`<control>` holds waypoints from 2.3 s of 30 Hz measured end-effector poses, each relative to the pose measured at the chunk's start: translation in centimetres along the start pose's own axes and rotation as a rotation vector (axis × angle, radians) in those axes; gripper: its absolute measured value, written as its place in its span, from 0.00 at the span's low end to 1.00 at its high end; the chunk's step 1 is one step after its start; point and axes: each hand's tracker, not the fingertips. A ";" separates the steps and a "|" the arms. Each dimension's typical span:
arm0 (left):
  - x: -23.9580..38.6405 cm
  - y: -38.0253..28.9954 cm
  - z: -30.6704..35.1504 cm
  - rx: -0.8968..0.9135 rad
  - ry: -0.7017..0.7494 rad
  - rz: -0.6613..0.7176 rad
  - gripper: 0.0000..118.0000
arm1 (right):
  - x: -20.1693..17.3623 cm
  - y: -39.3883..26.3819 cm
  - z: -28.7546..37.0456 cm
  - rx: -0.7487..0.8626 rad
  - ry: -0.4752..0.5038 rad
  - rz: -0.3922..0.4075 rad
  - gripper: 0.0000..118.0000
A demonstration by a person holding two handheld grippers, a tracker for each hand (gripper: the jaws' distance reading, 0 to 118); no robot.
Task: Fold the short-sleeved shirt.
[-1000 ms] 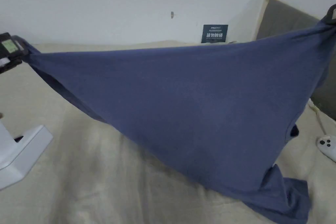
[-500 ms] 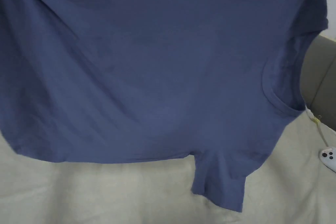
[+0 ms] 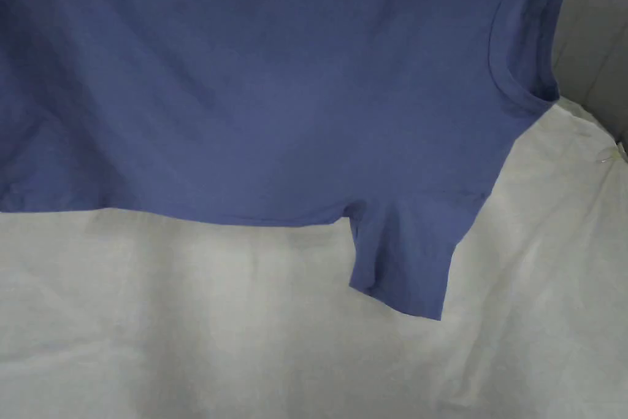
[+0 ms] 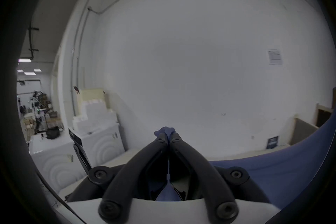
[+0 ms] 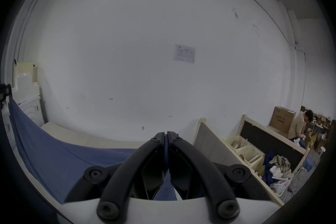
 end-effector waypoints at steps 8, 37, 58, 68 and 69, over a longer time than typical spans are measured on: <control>4.4 -0.7 -7.9 -0.001 0.008 0.021 0.00 | -2.9 3.1 -8.1 0.042 -0.050 -0.056 0.01; 11.1 -39.8 -8.8 -0.553 -0.168 -0.141 0.00 | -5.3 -35.6 -17.0 -0.540 -0.027 -0.117 0.01; -1.5 -50.8 16.2 -0.859 -0.258 0.059 0.00 | 2.0 -51.6 6.0 -0.791 0.145 -0.141 0.01; -6.5 -53.1 26.7 -0.946 -0.266 0.110 0.00 | 4.7 -54.1 17.5 -0.757 0.186 0.021 0.01; -6.8 -53.3 27.4 -0.951 -0.258 0.125 0.00 | 4.8 -54.6 18.4 -0.758 0.185 0.015 0.01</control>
